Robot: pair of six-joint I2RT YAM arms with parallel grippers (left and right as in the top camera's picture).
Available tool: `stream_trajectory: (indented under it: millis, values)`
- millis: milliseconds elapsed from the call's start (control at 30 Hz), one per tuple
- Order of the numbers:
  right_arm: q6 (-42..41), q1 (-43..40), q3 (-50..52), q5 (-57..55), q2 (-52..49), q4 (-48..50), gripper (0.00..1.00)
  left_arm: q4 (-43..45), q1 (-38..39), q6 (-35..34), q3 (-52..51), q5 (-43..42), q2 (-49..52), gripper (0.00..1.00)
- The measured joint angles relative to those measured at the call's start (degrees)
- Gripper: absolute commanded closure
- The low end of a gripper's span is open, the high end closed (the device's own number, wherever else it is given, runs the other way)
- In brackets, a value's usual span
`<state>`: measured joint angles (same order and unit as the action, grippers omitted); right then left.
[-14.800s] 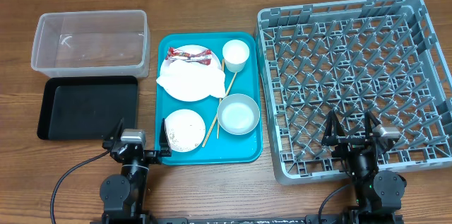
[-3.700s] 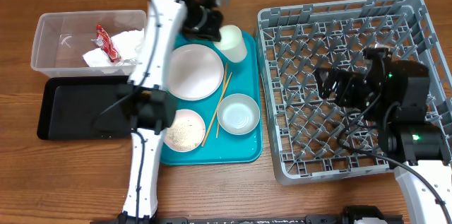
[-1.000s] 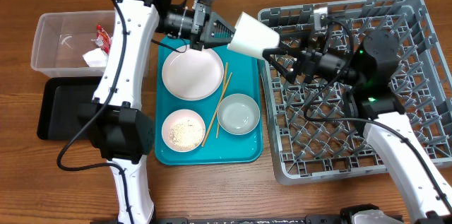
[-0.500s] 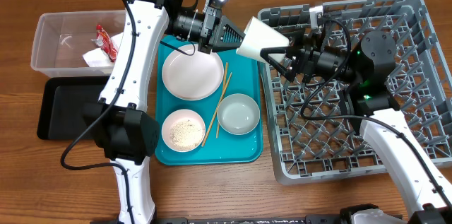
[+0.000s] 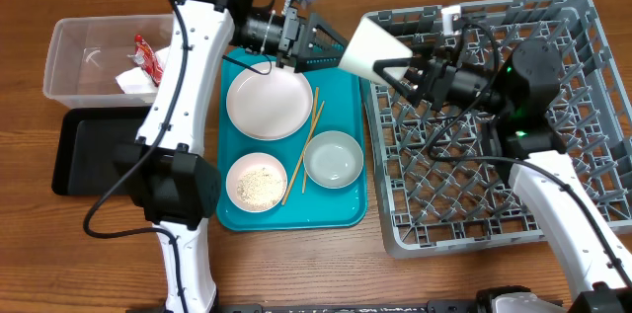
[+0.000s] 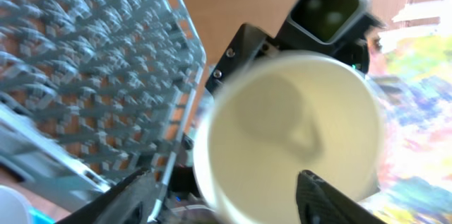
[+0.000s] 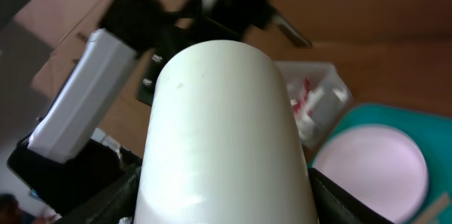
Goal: Sort waste into correct bins and load items into the dishwasher
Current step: 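Place the cup upside down in the rack's lower right with the right gripper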
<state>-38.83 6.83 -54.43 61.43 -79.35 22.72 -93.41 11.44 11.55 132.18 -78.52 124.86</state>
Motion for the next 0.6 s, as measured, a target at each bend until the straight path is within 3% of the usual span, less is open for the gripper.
stream_trajectory:
  millis: [133,300,600]
  values:
    - [2.3,-2.3,-0.5,-1.7,0.5,-17.0,0.44,5.3,-5.1,-0.4,0.0,4.0,0.0,0.29]
    - [8.3,-1.6,-0.2,-12.5,5.0,-40.4,0.43,12.5,-13.9,-3.6,0.0,13.4,0.0,0.29]
    - [9.6,4.7,-1.8,-37.1,20.3,-70.3,0.43,15.7,-12.5,-7.0,5.2,32.6,0.0,0.28]
